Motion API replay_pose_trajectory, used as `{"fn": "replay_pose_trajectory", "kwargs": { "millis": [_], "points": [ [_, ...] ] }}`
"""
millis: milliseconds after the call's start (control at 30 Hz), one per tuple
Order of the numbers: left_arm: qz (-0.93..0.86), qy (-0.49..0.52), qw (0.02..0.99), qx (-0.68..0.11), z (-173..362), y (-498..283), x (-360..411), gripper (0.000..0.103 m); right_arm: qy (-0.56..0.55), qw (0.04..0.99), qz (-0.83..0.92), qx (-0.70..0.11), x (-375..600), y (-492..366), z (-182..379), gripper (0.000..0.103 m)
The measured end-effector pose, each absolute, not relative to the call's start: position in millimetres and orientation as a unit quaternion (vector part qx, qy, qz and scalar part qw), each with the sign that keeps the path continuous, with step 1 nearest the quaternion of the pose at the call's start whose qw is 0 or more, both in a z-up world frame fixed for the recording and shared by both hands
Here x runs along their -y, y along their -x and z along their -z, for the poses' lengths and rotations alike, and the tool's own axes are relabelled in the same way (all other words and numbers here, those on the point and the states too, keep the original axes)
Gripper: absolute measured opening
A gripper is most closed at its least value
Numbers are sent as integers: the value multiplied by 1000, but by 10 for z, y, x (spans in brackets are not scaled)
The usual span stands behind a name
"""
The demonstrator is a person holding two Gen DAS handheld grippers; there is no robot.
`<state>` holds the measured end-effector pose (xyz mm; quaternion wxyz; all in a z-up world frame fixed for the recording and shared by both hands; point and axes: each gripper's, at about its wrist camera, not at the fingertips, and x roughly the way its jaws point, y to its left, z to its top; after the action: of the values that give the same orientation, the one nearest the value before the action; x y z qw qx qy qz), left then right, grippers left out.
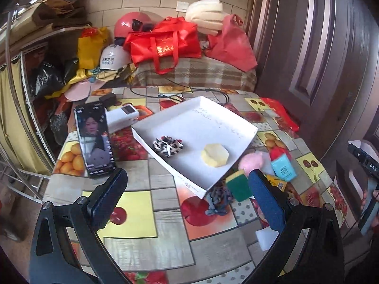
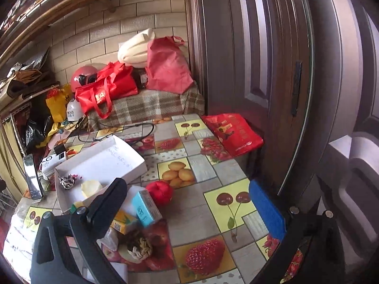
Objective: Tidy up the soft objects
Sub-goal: 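Move left tool to the green sponge while right tool approaches the blue tissue pack, then close left tool on the green sponge while right tool grips the blue tissue pack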
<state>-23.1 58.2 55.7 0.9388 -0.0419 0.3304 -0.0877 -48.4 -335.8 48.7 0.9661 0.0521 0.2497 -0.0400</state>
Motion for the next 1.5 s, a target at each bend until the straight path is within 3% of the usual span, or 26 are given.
{"fn": "replay_pose_trajectory", "kwargs": {
  "millis": [267, 467, 567, 667, 700, 733, 833, 1100, 1300, 1367, 1433, 1500],
  "points": [
    [98, 7, 911, -401, 110, 144, -23, 103, -77, 936, -55, -340, 3408, -34, 167, 99],
    [116, -11, 906, -406, 177, -46, -7, 103, -74, 919, -89, -377, 3063, -510, 404, 95],
    [139, -41, 907, -395, 100, -181, 12, 103, -75, 907, -89, -403, 2912, -703, 540, 88],
    [163, -65, 905, -387, 90, -297, 91, 103, -68, 898, -90, -426, 2815, -797, 656, 66],
    [170, -70, 903, -387, 111, -339, 128, 103, -70, 894, -88, -434, 2806, -803, 694, 50],
    [177, -75, 902, -387, 139, -379, 170, 103, -80, 892, -90, -437, 2818, -798, 713, 42],
    [189, -99, 897, -387, 237, -501, 330, 103, -89, 893, -94, -430, 2839, -725, 659, 28],
    [186, -289, 887, -310, 522, -378, 885, 103, -110, 904, -84, -405, 3032, -577, 464, 27],
    [178, -373, 867, -279, 720, -406, 1098, 103, -121, 905, -82, -400, 3093, -566, 423, 27],
    [175, -390, 859, -283, 798, -406, 1114, 96, -125, 906, -82, -397, 3091, -557, 403, 27],
    [191, -380, 852, -305, 819, -429, 1090, 55, -126, 907, -85, -392, 3082, -541, 369, 27],
    [202, -363, 853, -317, 793, -423, 1049, 56, -125, 910, -88, -385, 3062, -514, 314, 27]
  ]
}}
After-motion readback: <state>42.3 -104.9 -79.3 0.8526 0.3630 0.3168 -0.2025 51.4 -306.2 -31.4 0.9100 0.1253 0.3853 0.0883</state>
